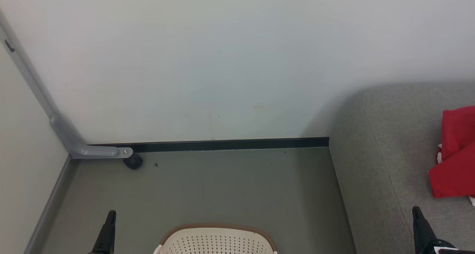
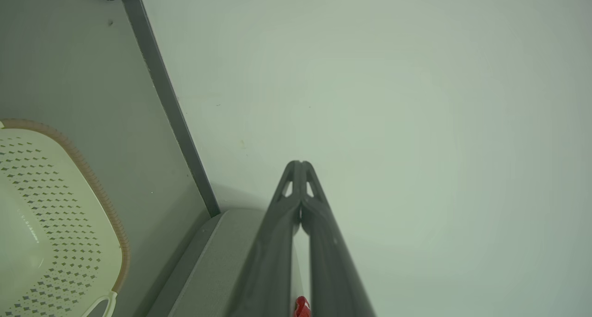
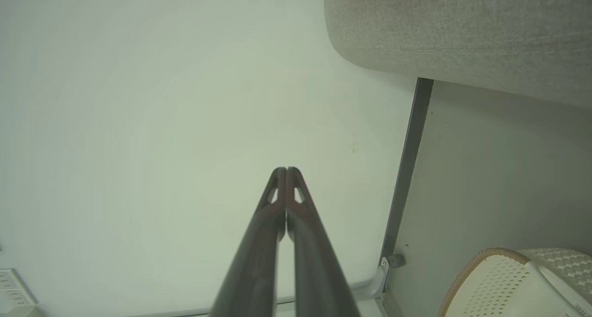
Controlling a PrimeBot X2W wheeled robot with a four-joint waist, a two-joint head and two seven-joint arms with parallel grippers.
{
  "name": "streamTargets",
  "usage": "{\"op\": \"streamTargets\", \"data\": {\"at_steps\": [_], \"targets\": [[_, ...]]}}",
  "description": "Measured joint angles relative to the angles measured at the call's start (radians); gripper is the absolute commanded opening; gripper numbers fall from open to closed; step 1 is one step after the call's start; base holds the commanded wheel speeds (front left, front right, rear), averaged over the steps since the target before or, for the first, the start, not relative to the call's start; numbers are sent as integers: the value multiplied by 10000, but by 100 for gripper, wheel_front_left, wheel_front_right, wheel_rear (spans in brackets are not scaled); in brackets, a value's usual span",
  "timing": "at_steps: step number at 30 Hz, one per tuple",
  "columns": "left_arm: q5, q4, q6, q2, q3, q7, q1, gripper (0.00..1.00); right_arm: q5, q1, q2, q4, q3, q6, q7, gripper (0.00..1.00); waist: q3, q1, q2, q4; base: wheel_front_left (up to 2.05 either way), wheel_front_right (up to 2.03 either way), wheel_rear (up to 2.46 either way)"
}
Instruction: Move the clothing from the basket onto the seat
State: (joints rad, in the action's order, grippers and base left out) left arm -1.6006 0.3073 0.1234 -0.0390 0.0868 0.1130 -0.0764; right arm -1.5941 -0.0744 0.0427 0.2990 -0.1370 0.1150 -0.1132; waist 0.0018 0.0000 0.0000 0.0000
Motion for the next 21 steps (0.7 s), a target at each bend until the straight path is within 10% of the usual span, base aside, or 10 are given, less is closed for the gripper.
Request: {"op": "streamTargets", "data": {"at_steps": [21], "targets": [[0,-4,0,2,0,-2,0,0,0,-1,0,0,0,0,0,0,0,0,0,0,0,0,0]]}}
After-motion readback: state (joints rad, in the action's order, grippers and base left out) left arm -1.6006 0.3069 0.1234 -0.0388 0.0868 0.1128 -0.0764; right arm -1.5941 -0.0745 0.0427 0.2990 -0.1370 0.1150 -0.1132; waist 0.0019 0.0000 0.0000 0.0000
